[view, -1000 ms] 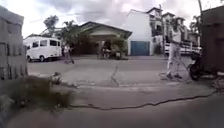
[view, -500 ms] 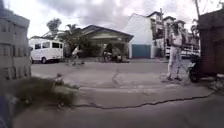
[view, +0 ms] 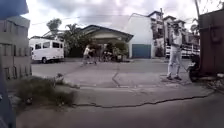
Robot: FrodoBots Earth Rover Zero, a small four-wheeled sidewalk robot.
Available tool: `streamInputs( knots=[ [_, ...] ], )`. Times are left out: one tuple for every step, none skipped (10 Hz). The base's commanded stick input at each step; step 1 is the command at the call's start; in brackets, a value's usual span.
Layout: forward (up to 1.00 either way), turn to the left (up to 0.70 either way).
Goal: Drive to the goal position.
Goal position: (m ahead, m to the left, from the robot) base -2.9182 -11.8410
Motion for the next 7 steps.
streamInputs(
  knots=[
    [-0.12,-0.24],
    [-0.12,-0.24],
    [-0.12,-0.24],
    [-0.12,-0.24],
    [-0.12,-0.24],
    [-0.12,-0.24],
    [-0.12,-0.24]
  ],
)
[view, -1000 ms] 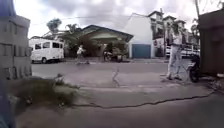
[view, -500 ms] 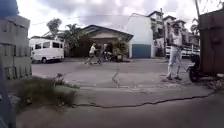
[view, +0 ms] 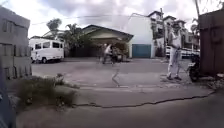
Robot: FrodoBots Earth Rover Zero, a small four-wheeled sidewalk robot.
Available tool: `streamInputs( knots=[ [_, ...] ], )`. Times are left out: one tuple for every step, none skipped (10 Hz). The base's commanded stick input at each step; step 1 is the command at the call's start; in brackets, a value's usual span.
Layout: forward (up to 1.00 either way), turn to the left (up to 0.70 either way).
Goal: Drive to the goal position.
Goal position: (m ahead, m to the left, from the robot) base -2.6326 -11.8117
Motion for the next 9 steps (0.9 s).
streamInputs(
  knots=[
    [-0.12,-0.24],
    [-0.12,-0.24],
    [-0.12,-0.24],
    [-0.12,-0.24],
    [-0.12,-0.24],
    [-0.12,-0.24],
    [-0.12,-0.24],
    [-0.12,-0.24],
    [-0.12,-0.24]
  ],
)
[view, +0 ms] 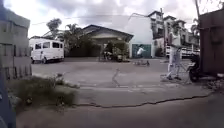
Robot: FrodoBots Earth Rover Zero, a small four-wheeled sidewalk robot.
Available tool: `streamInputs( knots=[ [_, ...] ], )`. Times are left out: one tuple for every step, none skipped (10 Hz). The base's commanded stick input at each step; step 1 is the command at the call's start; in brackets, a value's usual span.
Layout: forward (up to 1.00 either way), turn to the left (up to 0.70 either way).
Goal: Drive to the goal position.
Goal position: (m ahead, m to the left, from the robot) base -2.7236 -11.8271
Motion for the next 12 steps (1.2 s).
streamInputs(
  knots=[
    [-0.12,-0.15],
    [-0.12,0.00],
    [-0.12,0.00],
    [-0.12,0.01],
    [-0.12,0.07],
    [-0.12,0.23],
    [-0.12,0.08],
    [-0.12,0.00],
    [-0.12,0.00],
    [-0.12,0.00],
    [-0.12,0.00],
    [-0.12,0.00]
  ],
)
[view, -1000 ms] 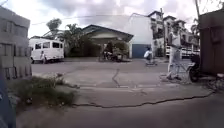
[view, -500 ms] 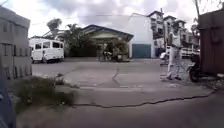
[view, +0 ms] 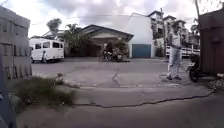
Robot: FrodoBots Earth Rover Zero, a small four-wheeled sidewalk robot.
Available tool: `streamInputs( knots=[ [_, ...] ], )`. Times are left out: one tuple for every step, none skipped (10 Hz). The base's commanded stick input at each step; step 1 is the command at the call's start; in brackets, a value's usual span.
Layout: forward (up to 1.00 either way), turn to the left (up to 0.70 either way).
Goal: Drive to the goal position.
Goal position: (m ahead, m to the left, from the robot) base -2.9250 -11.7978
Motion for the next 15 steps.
streamInputs(
  knots=[
    [-0.12,0.00],
    [-0.12,0.00],
    [-0.12,0.00],
    [-0.12,0.00],
    [-0.12,0.00],
    [-0.11,0.00],
    [0.63,0.00],
    [0.70,0.00],
    [0.70,-0.11],
    [0.70,-0.35],
    [0.70,-0.35],
    [0.70,-0.35],
    [0.70,-0.35],
    [0.70,-0.35],
    [0.70,-0.35]
  ],
)
